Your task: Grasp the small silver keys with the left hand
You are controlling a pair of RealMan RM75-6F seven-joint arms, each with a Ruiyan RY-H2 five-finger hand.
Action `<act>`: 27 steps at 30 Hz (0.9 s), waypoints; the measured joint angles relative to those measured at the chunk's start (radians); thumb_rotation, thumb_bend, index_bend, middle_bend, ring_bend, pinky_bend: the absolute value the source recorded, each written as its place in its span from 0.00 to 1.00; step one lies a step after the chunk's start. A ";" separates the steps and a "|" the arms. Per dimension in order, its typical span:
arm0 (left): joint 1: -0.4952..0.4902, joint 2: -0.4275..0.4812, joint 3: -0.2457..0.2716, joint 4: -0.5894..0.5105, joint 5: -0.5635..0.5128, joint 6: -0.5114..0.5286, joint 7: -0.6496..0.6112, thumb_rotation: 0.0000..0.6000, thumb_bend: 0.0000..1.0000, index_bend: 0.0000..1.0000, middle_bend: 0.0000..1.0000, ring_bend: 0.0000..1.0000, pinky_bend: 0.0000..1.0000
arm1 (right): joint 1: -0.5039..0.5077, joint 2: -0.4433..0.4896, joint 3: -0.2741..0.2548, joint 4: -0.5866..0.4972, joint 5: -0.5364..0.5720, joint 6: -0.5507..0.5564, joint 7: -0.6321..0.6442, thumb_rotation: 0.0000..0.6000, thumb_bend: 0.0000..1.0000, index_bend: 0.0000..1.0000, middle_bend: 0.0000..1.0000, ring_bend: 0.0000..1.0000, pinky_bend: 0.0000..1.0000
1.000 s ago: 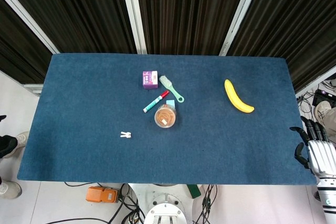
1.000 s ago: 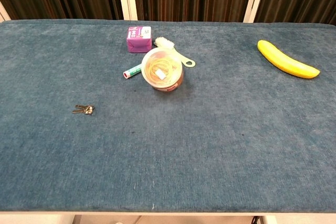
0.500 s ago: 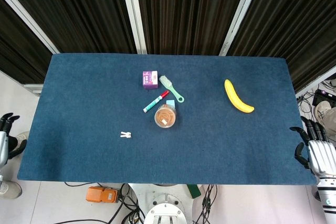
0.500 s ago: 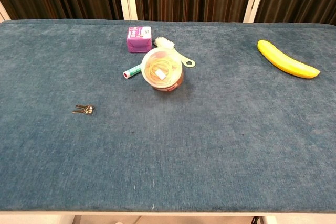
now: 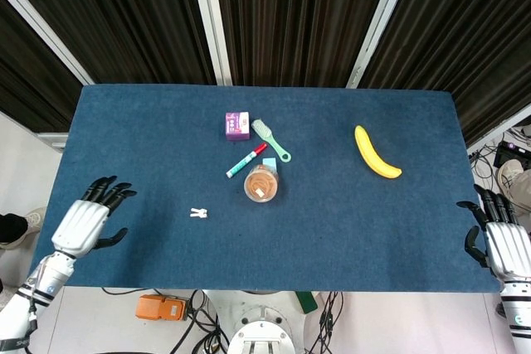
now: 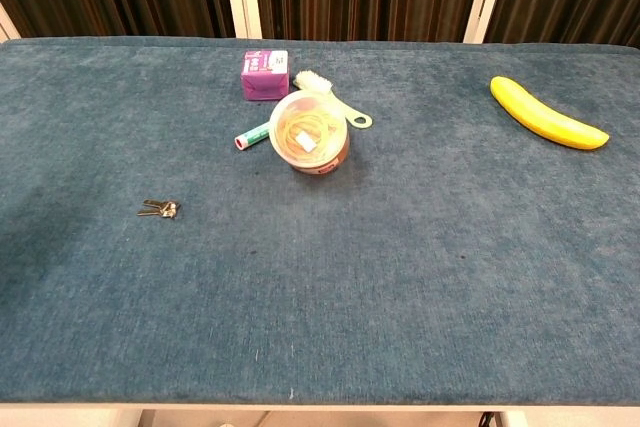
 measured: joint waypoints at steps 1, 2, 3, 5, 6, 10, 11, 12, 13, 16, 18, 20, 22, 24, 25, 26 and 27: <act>-0.012 -0.005 0.002 -0.002 0.007 -0.014 0.004 1.00 0.26 0.22 0.15 0.01 0.07 | 0.000 0.000 0.000 -0.001 0.001 -0.001 -0.001 1.00 1.00 0.32 0.10 0.05 0.00; -0.028 -0.012 0.004 -0.004 0.015 -0.034 0.011 1.00 0.26 0.22 0.15 0.01 0.07 | 0.001 0.000 0.000 -0.001 0.002 -0.002 -0.001 1.00 1.00 0.33 0.10 0.05 0.00; -0.040 -0.018 0.006 -0.005 0.021 -0.049 0.017 1.00 0.26 0.23 0.15 0.01 0.07 | 0.001 0.000 0.000 -0.001 0.002 -0.002 -0.001 1.00 1.00 0.33 0.10 0.05 0.00; -0.071 -0.034 0.009 -0.008 0.031 -0.084 0.032 1.00 0.26 0.24 0.15 0.01 0.07 | 0.001 0.000 0.000 -0.002 0.003 -0.004 -0.002 1.00 1.00 0.33 0.10 0.05 0.00; -0.084 -0.042 0.009 -0.008 0.034 -0.096 0.037 1.00 0.26 0.25 0.15 0.01 0.07 | 0.002 0.000 0.001 -0.002 0.004 -0.004 -0.002 1.00 1.00 0.33 0.10 0.05 0.00; -0.121 -0.082 0.006 -0.004 0.029 -0.131 0.038 1.00 0.26 0.27 0.15 0.01 0.07 | 0.002 0.000 0.001 -0.002 0.007 -0.007 0.001 1.00 1.00 0.33 0.10 0.05 0.00; -0.134 -0.095 0.003 0.000 0.025 -0.142 0.036 1.00 0.26 0.27 0.15 0.01 0.07 | 0.002 0.001 0.001 -0.003 0.008 -0.008 0.001 1.00 1.00 0.32 0.10 0.05 0.00; -0.143 -0.104 0.002 0.003 0.022 -0.150 0.036 1.00 0.26 0.28 0.15 0.01 0.07 | 0.003 0.001 0.002 -0.003 0.009 -0.009 0.001 1.00 1.00 0.33 0.10 0.05 0.00; -0.152 -0.113 0.000 0.005 0.020 -0.159 0.036 1.00 0.26 0.28 0.15 0.01 0.07 | 0.003 0.001 0.002 -0.003 0.009 -0.009 0.001 1.00 1.00 0.33 0.10 0.05 0.00; -0.183 -0.141 -0.007 0.012 0.011 -0.191 0.047 1.00 0.26 0.29 0.15 0.01 0.07 | 0.003 0.001 0.002 -0.004 0.012 -0.011 0.001 1.00 1.00 0.33 0.10 0.05 0.00; -0.204 -0.165 -0.013 0.018 -0.001 -0.215 0.052 1.00 0.26 0.29 0.15 0.01 0.07 | 0.004 0.001 0.002 -0.004 0.012 -0.013 0.000 1.00 1.00 0.33 0.10 0.05 0.00; -0.223 -0.192 -0.018 0.029 -0.017 -0.239 0.057 1.00 0.26 0.29 0.15 0.01 0.07 | 0.005 0.001 0.002 -0.004 0.013 -0.015 0.000 1.00 1.00 0.33 0.10 0.05 0.00; -0.238 -0.214 -0.021 0.043 -0.030 -0.256 0.064 1.00 0.26 0.29 0.15 0.01 0.07 | 0.005 0.002 0.002 -0.004 0.014 -0.016 0.002 1.00 1.00 0.33 0.10 0.05 0.00; -0.254 -0.238 -0.024 0.063 -0.045 -0.273 0.075 1.00 0.26 0.30 0.15 0.01 0.07 | 0.006 0.003 0.003 -0.004 0.015 -0.018 0.005 1.00 1.00 0.33 0.10 0.05 0.00; -0.261 -0.248 -0.025 0.072 -0.051 -0.280 0.079 1.00 0.26 0.31 0.15 0.01 0.07 | 0.006 0.003 0.002 -0.003 0.015 -0.019 0.006 1.00 1.00 0.33 0.10 0.05 0.00; -0.268 -0.261 -0.027 0.083 -0.059 -0.287 0.082 1.00 0.26 0.32 0.15 0.01 0.07 | 0.007 0.004 0.002 -0.003 0.015 -0.020 0.007 1.00 1.00 0.33 0.10 0.05 0.00; -0.274 -0.270 -0.028 0.091 -0.065 -0.292 0.083 1.00 0.26 0.32 0.15 0.01 0.07 | 0.007 0.004 0.002 -0.003 0.015 -0.021 0.007 1.00 1.00 0.33 0.10 0.05 0.00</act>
